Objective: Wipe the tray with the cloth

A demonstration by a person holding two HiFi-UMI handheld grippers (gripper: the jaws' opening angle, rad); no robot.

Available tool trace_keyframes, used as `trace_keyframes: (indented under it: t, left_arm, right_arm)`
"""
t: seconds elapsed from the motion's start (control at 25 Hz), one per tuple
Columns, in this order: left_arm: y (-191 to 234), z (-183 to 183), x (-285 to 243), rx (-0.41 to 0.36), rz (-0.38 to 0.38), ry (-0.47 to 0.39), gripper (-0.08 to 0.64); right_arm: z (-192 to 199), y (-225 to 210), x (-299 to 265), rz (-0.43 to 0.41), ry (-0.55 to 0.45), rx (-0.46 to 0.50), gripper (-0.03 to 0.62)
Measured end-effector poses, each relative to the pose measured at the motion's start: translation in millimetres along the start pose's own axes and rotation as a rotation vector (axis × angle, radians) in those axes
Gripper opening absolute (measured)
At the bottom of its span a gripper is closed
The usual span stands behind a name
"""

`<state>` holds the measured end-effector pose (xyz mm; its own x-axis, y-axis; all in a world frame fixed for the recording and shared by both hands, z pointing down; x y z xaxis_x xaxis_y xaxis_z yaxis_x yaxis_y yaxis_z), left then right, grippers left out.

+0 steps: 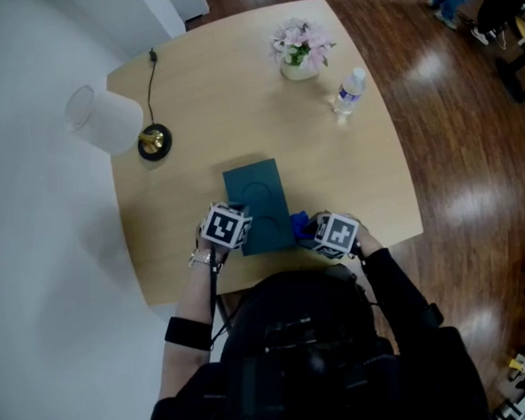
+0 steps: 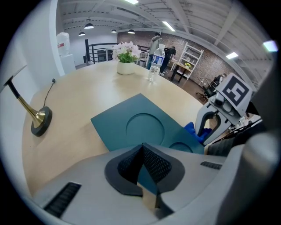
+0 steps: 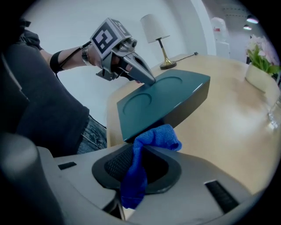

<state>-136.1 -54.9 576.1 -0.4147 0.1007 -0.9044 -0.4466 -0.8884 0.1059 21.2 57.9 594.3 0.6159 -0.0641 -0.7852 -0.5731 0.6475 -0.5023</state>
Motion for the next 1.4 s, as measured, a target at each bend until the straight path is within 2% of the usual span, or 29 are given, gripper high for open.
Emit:
trace_keyframes:
  t: [0.24,0.48,0.6,0.76,0.84,0.92,1.04,1.2,1.4]
  left_arm:
    - [-1,0,-2,0.002,-0.005,-0.024,0.003]
    - [1,1,-3,0.023,-0.023,-0.045,0.003]
    - [-2,6,11,0.076,-0.039,-0.088,0.003]
    - [-14,36,64,0.134,-0.17,-0.177,0.003]
    - [-27,64,70,0.174,-0.171,-0.168,0.003]
    - [-41,89,66,0.229,-0.135,-0.153,0.003]
    - [-61,107,60,0.308,-0.061,-0.162,0.002]
    - [-81,117,43,0.35,-0.007,-0.141,0.002]
    - [-100,117,18,0.401,0.039,-0.104,0.002]
  right_arm:
    - [19,17,2,-0.021,0.012,0.014,0.078]
    - [29,20,19,-0.068,-0.002,-0.014,0.078]
    - [18,5,47,-0.009,-0.119,-0.055,0.078]
    - [-8,-23,81,0.134,-0.265,-0.116,0.078]
    - [-15,-36,83,0.174,-0.282,-0.13,0.078]
    - [-24,-47,81,0.21,-0.284,-0.125,0.078]
    - [-51,-67,84,0.288,-0.289,-0.07,0.078]
    - [-114,-108,86,0.367,-0.303,0.013,0.078]
    - [-193,-132,61,0.348,-0.225,0.16,0.078]
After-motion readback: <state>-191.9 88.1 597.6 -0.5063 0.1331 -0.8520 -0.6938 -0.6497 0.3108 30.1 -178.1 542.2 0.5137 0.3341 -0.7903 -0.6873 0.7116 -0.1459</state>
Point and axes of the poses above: the fingertips, and each gripper's own axes: x backward along the fingers, y to its left, z out of its underside, the point moved 7 cm from there along x, backward along the fingers, and after that the axes turned 13 degrees about -x, right-handed, at the moved point
